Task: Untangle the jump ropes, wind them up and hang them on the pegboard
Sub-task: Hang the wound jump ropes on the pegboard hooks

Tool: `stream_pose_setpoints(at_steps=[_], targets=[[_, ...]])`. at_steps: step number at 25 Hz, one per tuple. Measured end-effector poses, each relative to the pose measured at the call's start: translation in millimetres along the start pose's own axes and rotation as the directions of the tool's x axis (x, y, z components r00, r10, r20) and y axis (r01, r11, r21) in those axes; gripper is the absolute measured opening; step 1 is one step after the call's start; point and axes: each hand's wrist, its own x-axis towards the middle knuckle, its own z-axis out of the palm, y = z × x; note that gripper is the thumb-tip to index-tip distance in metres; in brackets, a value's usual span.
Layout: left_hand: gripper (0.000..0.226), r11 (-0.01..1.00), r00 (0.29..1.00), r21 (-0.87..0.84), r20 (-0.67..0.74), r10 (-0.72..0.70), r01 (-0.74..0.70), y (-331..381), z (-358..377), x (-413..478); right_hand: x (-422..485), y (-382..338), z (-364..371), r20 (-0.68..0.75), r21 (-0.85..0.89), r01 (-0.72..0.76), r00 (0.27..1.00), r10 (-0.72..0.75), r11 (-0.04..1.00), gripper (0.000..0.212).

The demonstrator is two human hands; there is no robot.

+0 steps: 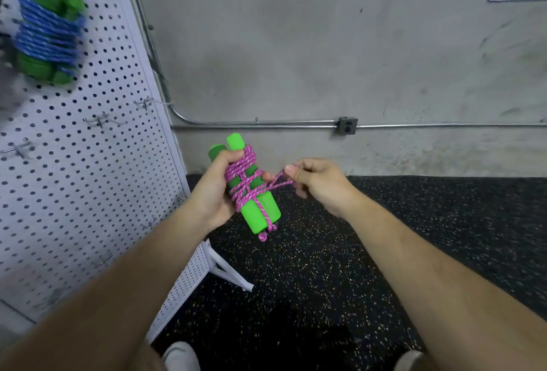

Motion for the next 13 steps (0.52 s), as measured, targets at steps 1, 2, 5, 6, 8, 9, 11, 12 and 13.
stream_pose_setpoints(at_steps=[1,2,5,6,8,9,11,12,13], targets=[[0.024,1.0,1.0,0.029,-0.028,0.007,-0.006,-1.5,-0.6,2.1,-0.1,-1.9,-2.1,-0.014,0.046,0.009,1.0,-0.008,0.999,0.021],[0.023,0.999,0.998,0.045,-0.054,0.018,-0.016,-3.1,-1.8,4.3,-1.5,-3.5,-1.7,-0.012,0.092,0.014,1.0,-0.013,0.996,0.024],[0.027,0.992,0.99,0.099,-0.109,0.086,-0.075,-8.0,-8.2,12.3,-12.6,-12.7,7.5,0.013,0.066,0.049,0.999,-0.05,0.997,0.017],[0.032,0.989,0.985,0.102,-0.125,0.115,-0.102,-6.8,-9.5,13.9,-17.8,-15.9,11.7,0.014,-0.008,0.084,0.996,-0.084,0.996,0.015],[0.034,0.982,0.966,0.071,-0.179,0.185,-0.175,-3.8,-11.8,17.2,-24.2,-17.8,21.4,-0.017,-0.172,0.204,0.978,-0.21,0.964,0.019],[0.03,0.975,0.952,0.052,-0.209,0.223,-0.217,-3.0,-12.9,18.1,-26.5,-17.8,25.9,-0.034,-0.225,0.257,0.962,-0.271,0.94,0.02],[0.024,0.958,0.923,0.025,-0.262,0.28,-0.284,-1.5,-14.5,18.1,-33.5,-18.5,35.4,-0.027,-0.287,0.34,0.932,-0.362,0.895,0.017],[0.026,0.951,0.912,0.013,-0.278,0.3,-0.309,-1.8,-14.4,18.3,-37.1,-17.9,40.0,-0.009,-0.306,0.364,0.923,-0.385,0.88,0.014],[0.031,0.941,0.9,-0.005,-0.294,0.322,-0.338,-2.4,-14.3,18.3,-40.4,-15.9,43.8,0.013,-0.321,0.365,0.924,-0.381,0.874,0.01]])
